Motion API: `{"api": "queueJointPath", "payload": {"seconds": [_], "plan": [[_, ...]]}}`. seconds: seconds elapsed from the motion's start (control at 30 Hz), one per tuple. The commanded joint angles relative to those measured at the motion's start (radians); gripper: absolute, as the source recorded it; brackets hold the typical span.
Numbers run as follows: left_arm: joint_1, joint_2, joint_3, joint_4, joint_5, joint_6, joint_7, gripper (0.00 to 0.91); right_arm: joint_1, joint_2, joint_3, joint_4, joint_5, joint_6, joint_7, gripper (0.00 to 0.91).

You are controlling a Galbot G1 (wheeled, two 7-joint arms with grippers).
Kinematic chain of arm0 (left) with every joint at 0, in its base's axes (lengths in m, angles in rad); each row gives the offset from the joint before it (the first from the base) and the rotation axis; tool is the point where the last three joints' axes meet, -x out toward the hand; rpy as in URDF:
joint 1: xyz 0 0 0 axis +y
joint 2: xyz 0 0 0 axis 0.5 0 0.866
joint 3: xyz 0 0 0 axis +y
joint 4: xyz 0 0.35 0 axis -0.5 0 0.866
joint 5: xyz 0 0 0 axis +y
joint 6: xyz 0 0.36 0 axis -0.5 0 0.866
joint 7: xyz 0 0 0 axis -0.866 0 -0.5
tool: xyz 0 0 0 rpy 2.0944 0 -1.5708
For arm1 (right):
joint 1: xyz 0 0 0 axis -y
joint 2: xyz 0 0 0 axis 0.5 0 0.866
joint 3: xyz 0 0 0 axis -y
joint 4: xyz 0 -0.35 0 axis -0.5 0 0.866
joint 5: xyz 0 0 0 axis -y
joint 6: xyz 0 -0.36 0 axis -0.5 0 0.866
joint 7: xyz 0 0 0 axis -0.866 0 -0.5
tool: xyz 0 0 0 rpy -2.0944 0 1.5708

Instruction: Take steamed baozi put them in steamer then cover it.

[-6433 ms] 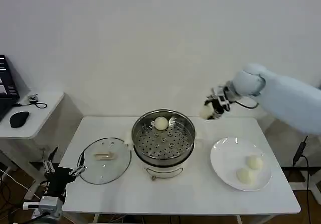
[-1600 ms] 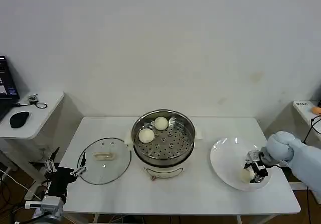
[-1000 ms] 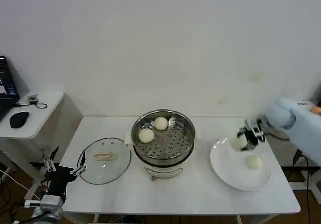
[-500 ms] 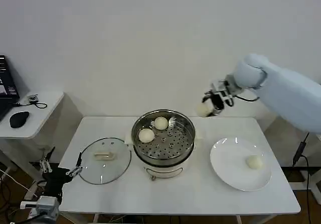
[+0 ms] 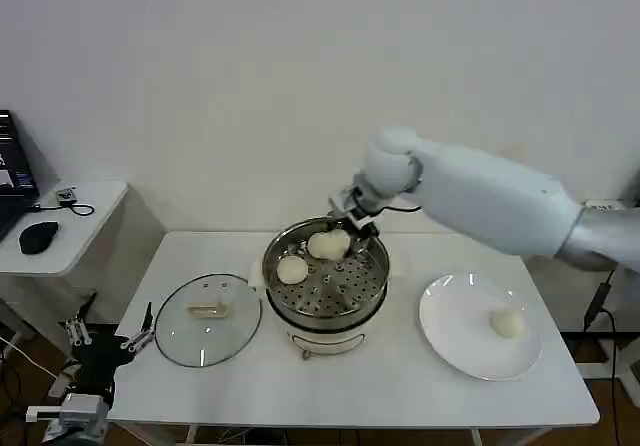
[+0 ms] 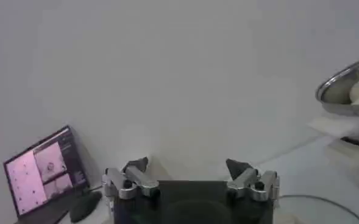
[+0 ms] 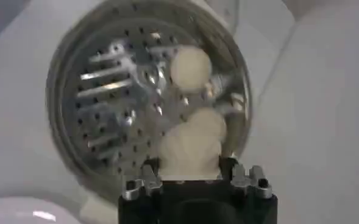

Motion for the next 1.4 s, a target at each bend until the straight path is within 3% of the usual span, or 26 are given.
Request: {"api": "queueJointPath", "payload": {"seconds": [0.03, 0.3, 0.77, 0.8, 0.83, 0.87, 1.0, 1.23, 1.4], "plan": [[0.003, -0.005, -0.01, -0.003, 0.0, -0.001, 0.0, 0.907, -0.078, 0.111, -0.047, -0.012, -0.063, 0.081, -0.022, 0.675], [0.004, -0.008, -0.01, 0.001, -0.002, -0.003, -0.001, 0.907, -0.087, 0.077, -0.068, 0.012, -0.076, 0.134, -0.036, 0.675], [0.001, -0.009, -0.005, -0.003, -0.001, -0.002, 0.0, 0.907, -0.104, 0.055, -0.074, 0.025, -0.08, 0.153, -0.035, 0.675], [0.001, -0.01, -0.005, -0.004, -0.001, -0.002, 0.0, 0.907, -0.101, 0.053, -0.075, 0.026, -0.079, 0.156, -0.034, 0.685], [0.0, -0.009, -0.005, -0.005, -0.001, -0.002, 0.0, 0.907, -0.099, 0.052, -0.075, 0.026, -0.077, 0.161, -0.03, 0.856], [0.0, -0.009, -0.005, -0.005, -0.001, -0.002, 0.0, 0.907, -0.097, 0.05, -0.072, 0.026, -0.072, 0.168, -0.015, 0.907], [-0.002, -0.009, 0.0, -0.006, 0.0, -0.001, 0.0, 0.907, -0.077, 0.033, -0.067, 0.038, -0.051, 0.169, -0.005, 0.907], [-0.014, 0.001, 0.014, 0.004, -0.001, -0.001, 0.001, 0.907, -0.017, -0.05, 0.013, 0.044, 0.028, 0.124, 0.022, 0.907], [-0.031, 0.019, 0.027, 0.004, -0.008, 0.004, 0.003, 0.907, 0.027, -0.178, 0.08, 0.012, 0.049, 0.063, 0.033, 0.907]]}}
